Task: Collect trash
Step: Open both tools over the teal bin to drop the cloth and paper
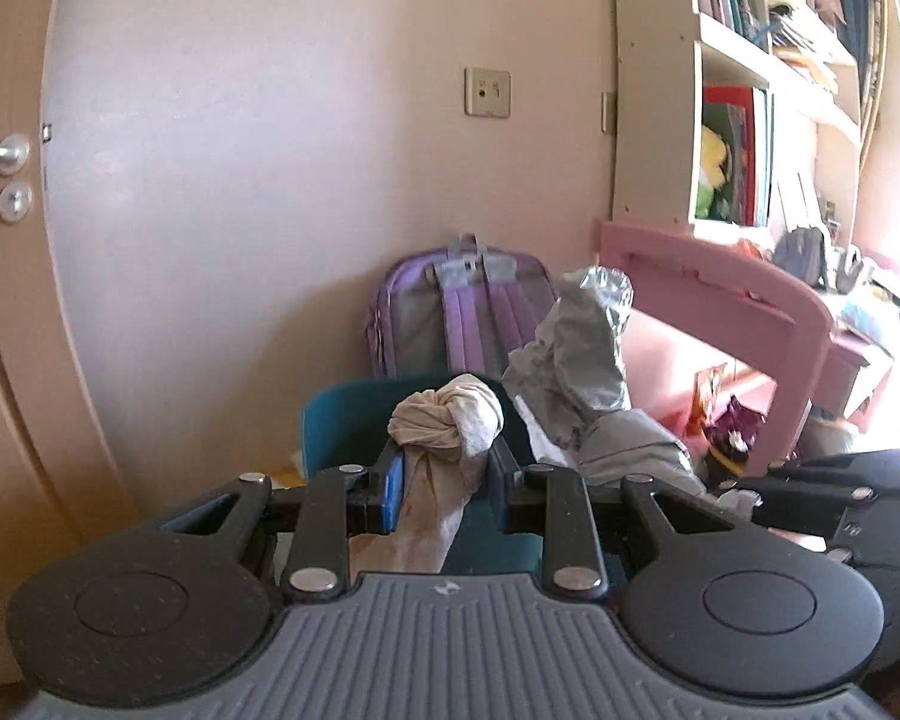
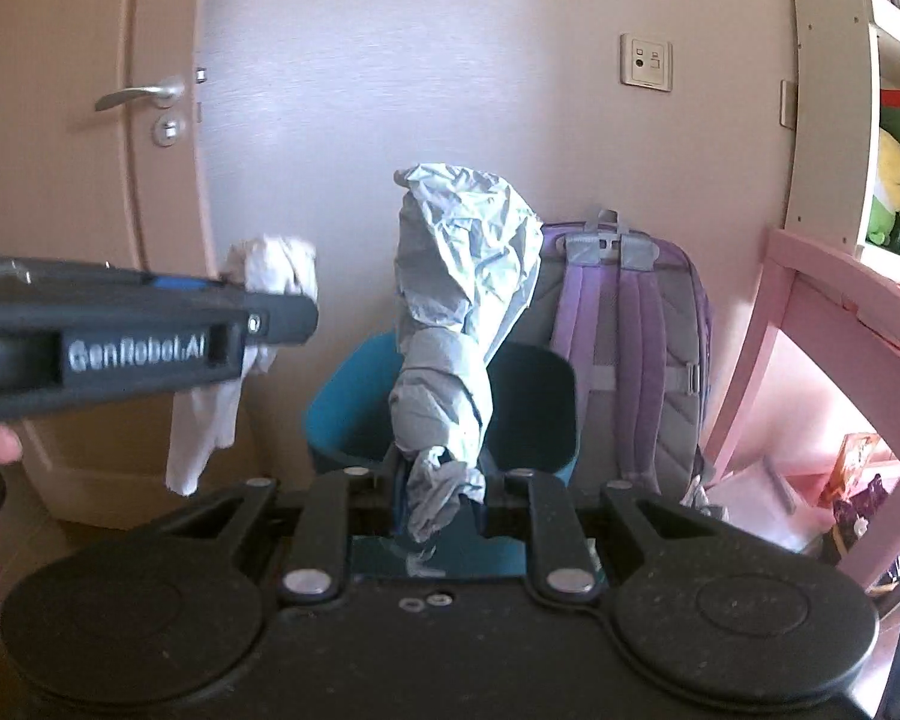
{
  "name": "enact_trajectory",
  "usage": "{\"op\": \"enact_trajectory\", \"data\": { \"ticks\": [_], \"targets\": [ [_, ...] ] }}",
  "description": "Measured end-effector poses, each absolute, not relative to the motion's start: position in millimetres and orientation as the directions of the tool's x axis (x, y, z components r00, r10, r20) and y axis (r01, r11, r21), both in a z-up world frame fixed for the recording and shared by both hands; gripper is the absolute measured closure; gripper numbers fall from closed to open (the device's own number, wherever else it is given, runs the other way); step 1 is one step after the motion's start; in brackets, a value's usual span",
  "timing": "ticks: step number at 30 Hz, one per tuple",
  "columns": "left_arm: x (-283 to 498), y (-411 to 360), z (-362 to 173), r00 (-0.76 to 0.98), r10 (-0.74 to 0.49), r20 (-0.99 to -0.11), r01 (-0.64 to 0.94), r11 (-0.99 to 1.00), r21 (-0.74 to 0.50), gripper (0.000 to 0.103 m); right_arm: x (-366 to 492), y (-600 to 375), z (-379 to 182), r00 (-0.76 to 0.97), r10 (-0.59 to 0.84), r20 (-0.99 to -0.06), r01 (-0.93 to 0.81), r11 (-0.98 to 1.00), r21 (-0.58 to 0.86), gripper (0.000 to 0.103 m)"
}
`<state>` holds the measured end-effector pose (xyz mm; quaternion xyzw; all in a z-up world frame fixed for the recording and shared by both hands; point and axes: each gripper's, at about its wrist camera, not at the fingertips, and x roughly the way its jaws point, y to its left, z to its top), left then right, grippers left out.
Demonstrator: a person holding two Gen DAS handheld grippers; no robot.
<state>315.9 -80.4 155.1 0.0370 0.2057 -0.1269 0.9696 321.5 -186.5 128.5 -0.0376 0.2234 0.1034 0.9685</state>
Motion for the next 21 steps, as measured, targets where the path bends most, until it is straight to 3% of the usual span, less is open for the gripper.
{"op": "enact_trajectory", "data": {
  "ticks": [10, 16, 21],
  "targets": [
    [409.0, -75.9, 167.5, 0.881, -0.245, -0.404, 0.223, 0.970, -0.102, 0.076, 404.9, -187.1, 113.8, 0.868, 0.144, -0.475, -0.193, 0.979, -0.057, 0.083],
    [465.6, -67.4, 142.8, 0.861, -0.233, -0.453, 0.166, 0.969, -0.184, 0.076, 450.6, -187.6, 93.6, 0.843, 0.131, -0.522, -0.196, 0.978, -0.071, 0.083],
    [508.8, -70.4, 107.7, 0.830, -0.213, -0.515, 0.142, 0.974, -0.174, 0.076, 475.8, -188.4, 71.2, 0.816, 0.125, -0.564, -0.205, 0.975, -0.082, 0.083]
  ]
}}
